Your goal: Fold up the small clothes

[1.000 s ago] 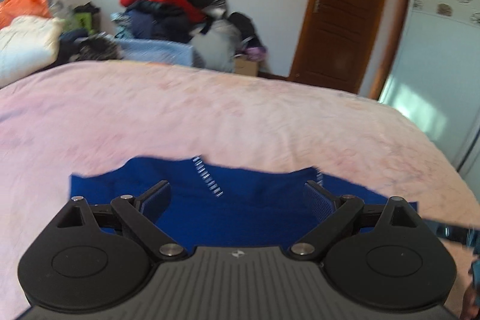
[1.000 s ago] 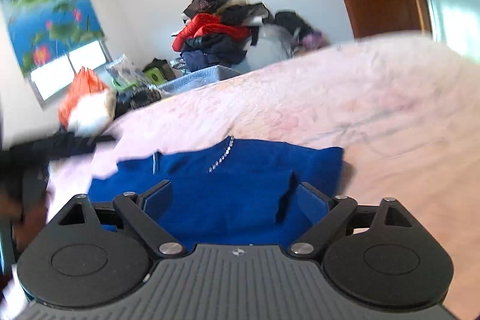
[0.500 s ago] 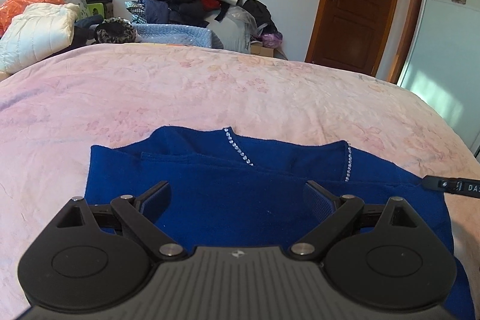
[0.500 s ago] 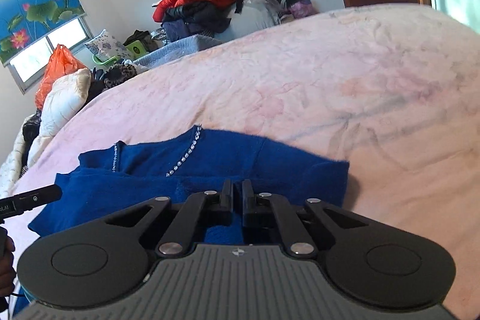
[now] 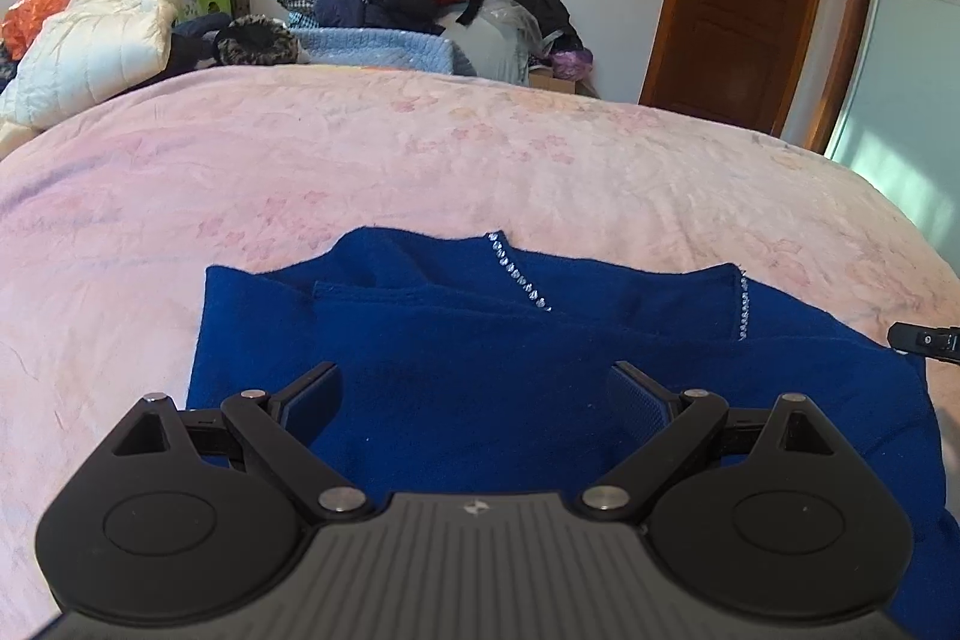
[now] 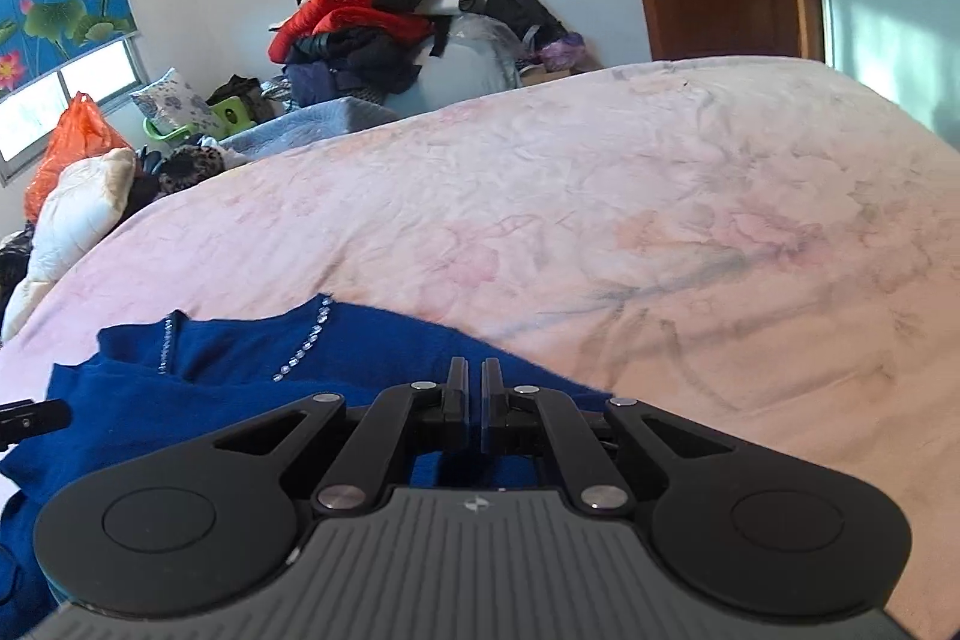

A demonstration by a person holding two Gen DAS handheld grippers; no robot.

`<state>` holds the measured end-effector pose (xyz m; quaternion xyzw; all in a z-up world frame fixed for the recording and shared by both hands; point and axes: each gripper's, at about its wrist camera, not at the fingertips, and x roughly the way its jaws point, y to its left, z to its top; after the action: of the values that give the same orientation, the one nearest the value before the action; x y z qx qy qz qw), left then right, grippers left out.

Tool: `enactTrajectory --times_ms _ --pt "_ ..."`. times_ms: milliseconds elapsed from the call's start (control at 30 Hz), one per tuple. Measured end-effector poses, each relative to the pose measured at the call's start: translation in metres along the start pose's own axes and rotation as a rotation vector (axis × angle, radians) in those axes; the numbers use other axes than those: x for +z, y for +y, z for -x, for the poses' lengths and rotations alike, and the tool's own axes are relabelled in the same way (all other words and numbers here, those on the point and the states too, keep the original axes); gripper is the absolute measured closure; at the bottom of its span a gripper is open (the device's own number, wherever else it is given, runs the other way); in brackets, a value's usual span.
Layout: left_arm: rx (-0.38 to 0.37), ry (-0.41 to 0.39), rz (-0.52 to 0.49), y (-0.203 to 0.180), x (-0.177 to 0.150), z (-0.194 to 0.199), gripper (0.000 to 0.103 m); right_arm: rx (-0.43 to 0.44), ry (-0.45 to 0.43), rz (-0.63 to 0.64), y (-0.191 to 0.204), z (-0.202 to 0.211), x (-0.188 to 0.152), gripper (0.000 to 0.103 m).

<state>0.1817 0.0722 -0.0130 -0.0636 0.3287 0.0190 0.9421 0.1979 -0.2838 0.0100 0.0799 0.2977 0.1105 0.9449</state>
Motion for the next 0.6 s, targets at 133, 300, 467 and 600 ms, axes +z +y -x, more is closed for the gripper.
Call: enactTrajectory --times_ms 133,300,467,600 --pt "0.0 -0.005 0.009 0.003 -0.003 0.006 0.007 -0.023 -0.007 0.035 0.011 0.011 -0.001 0.075" --pt "0.018 0.026 -0.032 -0.003 -0.009 0.0 0.007 0.168 0.074 0.101 0.038 0.015 -0.015 0.05" --pt "0.048 0.046 -0.071 -0.002 -0.018 0.005 0.007 0.024 0.102 0.036 0.029 0.005 -0.018 0.048" --pt "0.065 0.024 -0.102 -0.004 -0.023 0.012 0.007 0.084 0.068 0.055 0.035 0.026 -0.026 0.032"
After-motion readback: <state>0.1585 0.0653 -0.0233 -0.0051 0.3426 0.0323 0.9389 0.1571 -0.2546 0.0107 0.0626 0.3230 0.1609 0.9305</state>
